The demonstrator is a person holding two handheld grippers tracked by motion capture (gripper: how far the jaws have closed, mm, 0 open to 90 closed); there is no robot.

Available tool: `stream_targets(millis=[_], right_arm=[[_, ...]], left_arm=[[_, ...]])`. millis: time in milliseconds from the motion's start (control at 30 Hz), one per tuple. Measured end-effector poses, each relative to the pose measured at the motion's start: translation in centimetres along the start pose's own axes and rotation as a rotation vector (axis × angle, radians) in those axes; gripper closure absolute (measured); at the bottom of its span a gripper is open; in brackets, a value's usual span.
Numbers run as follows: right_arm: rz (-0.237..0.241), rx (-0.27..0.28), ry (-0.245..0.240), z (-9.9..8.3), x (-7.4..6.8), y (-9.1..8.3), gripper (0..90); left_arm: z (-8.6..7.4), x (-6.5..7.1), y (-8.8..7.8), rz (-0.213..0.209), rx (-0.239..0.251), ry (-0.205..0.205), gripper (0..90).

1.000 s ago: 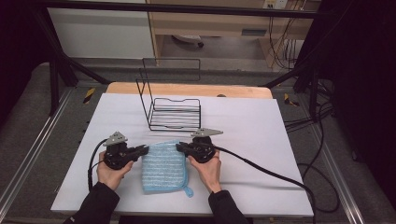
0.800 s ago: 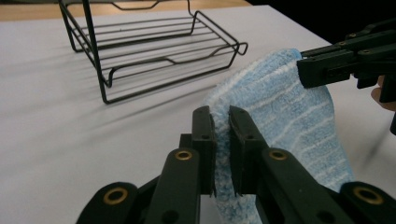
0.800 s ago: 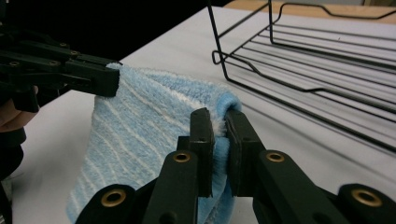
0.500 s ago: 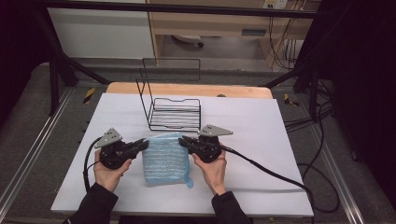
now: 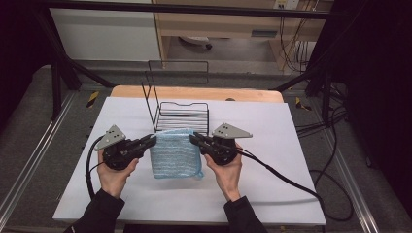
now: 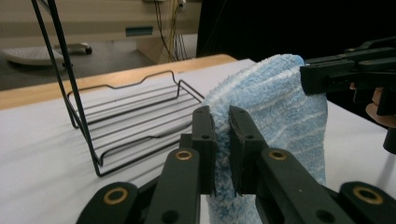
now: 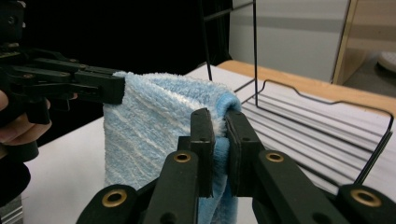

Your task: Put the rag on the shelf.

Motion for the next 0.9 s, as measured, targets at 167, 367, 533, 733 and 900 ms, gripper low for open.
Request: stream_targets(millis=[167,367,533,733,900], right_arm=[[-0.017,0.038,-0.013,1.0,0.0,-0.5,83.2],[-0.035,0.085,-0.017,2.5,0.1,-1.1,83.2],[-0.054,0.127,-0.030,4.0,0.0,-1.6,83.2],[-0.068,0.164,-0.039,5.5,0.0,-2.0,83.1],[-0.081,0.192,-0.050,6.7,-0.1,-2.1,83.2]], left_arm=[[1.2,0.3,0.1,0.005,0.036,0.019,81.8],[2.8,0.5,0.2,0.011,0.081,0.042,81.8],[4.1,0.7,0.3,0.020,0.110,0.059,81.8],[5.5,0.7,0.2,0.024,0.148,0.074,81.8],[6.9,0.5,0.2,0.030,0.184,0.077,81.8]])
Point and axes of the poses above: each handheld gripper's, and its own axes: y roughly forward along the jaws, z roughly out of its top, x roughly to its right, the point moved 5 cm from there along y, roughly forward along the jaws, and after that the axes turned 12 degrees about -z, right-handed, at the moved point
